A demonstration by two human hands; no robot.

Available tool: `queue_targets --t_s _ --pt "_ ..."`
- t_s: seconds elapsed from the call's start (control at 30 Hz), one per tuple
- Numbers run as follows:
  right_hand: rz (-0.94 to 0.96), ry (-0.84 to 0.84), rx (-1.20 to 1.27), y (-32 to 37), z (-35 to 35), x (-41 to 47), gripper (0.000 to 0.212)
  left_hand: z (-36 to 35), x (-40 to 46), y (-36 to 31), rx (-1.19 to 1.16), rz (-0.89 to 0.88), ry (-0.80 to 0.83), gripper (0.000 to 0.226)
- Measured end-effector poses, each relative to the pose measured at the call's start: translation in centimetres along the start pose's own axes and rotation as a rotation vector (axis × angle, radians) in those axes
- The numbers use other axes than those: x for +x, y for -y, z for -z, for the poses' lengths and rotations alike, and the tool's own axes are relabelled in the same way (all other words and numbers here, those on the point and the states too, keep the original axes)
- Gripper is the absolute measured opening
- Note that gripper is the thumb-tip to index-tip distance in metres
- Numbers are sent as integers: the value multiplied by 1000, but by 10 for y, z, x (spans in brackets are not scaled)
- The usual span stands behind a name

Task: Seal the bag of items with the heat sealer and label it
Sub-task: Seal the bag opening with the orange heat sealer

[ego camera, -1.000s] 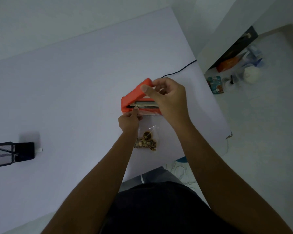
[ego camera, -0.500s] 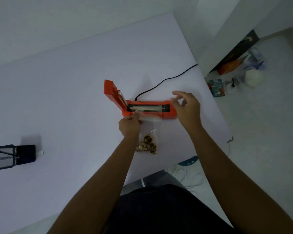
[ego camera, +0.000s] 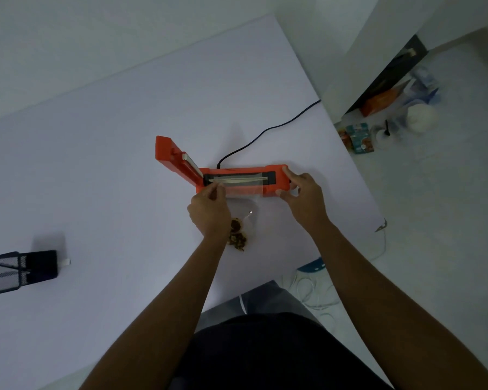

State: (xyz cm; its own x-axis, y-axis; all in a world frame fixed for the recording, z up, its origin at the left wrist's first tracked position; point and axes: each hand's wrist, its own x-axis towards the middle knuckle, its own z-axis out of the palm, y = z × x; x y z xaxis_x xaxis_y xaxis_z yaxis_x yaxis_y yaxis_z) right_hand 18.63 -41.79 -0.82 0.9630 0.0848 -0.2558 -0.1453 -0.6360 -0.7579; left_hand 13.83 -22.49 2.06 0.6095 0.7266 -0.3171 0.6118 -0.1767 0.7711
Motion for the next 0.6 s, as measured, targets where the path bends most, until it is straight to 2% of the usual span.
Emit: queue_targets --t_s 0.1,0.27,0.5,0.6 --pt "33 -15 -5 -4 -3 0 66 -1 -2 -8 25 -70 8 21" --pt "37 -29 25 -8 -5 0 67 -3 -4 -21 35 -168 114 20" --pt "63 -28 -6 -10 -6 1 67 12 -5 -47 -17 -392 347 11" --pt "33 -19 1 -7 -6 0 65 24 -8 -57 -44 -406 416 12"
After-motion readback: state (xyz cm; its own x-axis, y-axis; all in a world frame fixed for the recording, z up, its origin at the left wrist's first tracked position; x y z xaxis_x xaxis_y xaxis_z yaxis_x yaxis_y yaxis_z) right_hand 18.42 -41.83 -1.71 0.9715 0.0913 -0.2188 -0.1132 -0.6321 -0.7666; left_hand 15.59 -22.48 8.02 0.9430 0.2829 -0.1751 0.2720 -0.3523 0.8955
